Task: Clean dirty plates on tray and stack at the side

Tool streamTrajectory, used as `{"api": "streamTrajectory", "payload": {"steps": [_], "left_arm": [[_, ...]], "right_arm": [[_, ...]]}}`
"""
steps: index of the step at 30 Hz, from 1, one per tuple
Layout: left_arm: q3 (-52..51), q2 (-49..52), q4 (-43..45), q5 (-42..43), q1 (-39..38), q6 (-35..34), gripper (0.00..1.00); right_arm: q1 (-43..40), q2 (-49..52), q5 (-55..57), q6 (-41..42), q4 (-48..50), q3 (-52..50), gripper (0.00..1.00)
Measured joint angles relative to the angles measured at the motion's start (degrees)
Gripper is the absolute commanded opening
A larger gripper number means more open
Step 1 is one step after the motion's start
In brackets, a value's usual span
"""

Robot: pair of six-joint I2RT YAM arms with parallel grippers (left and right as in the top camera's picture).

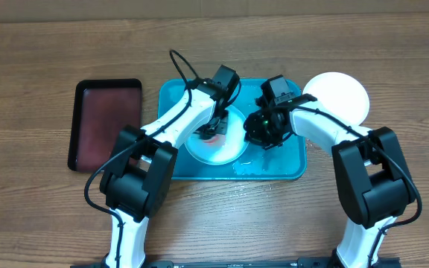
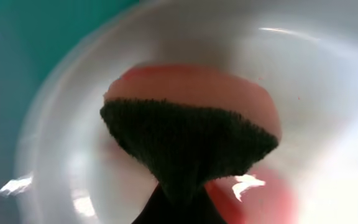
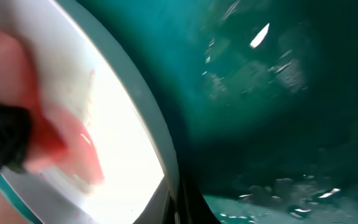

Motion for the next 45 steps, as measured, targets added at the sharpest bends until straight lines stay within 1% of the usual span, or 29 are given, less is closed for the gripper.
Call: {"api": "streamTrajectory", "payload": {"steps": [4,8,10,15,17,21,24,26,28,31,35,38,41,45], "left_arm": [[-0.1,0.0,-4.4,-5.8,0.1,-2.5,0.04],[-0.1,0.0,-6.7,-4.8,0.1,-2.4,0.04],[-0.1,0.0,-6.9,-1.7,0.2,-0.2,0.04],[-0.1,0.0,-6.0,11.1,1.6,10.7,0.04],[-0.1,0.0,-4.6,15.2,1.8,13.9,0.04],[-0.2,0.0,0.8,20.2,1.7,17.3,0.04],[-0.2,0.0,6.0,21.3,1.4,18.4,0.04],[-0.2,0.0,9.0,20.5,1.0,18.5,0.04],[-0.2,0.0,10.5,17.6,1.0,17.7,0.04],[-0.2,0.0,10.6,11.2,0.5,13.9,0.04],[-0.2,0.0,6.5,0.2,0.2,6.2,0.04],[-0.2,0.0,2.8,-5.6,0.2,2.2,0.04],[-0.2,0.0,-0.2,-8.2,0.2,0.1,0.04],[-0.2,0.0,-2.6,-6.5,0.2,0.1,0.04]], "right_arm": [[0.2,0.0,-0.4,-0.1,-0.1,0.0,0.04],[0.2,0.0,-0.5,-0.2,-0.1,0.0,0.04],[0.2,0.0,-0.5,-0.3,-0.1,0.0,0.04],[0.2,0.0,-0.4,-0.3,-0.4,0.0,0.04],[0.1,0.0,-0.5,-0.3,-0.5,0.0,0.04],[0.1,0.0,-0.4,-0.2,-0.5,0.0,0.04],[0.1,0.0,-0.5,-0.2,-0.5,0.0,0.04],[0.1,0.0,-0.4,-0.2,-0.5,0.0,0.04],[0.1,0.0,-0.4,-0.2,-0.5,0.0,0.04],[0.1,0.0,-0.5,0.0,-0.4,0.0,0.04],[0.1,0.0,-0.5,-0.1,-0.3,0.0,0.04],[0.1,0.0,-0.5,-0.1,-0.2,0.0,0.04],[0.1,0.0,-0.6,-0.2,-0.2,0.0,0.04],[0.1,0.0,-0.6,-0.3,-0.2,0.0,0.04]]}}
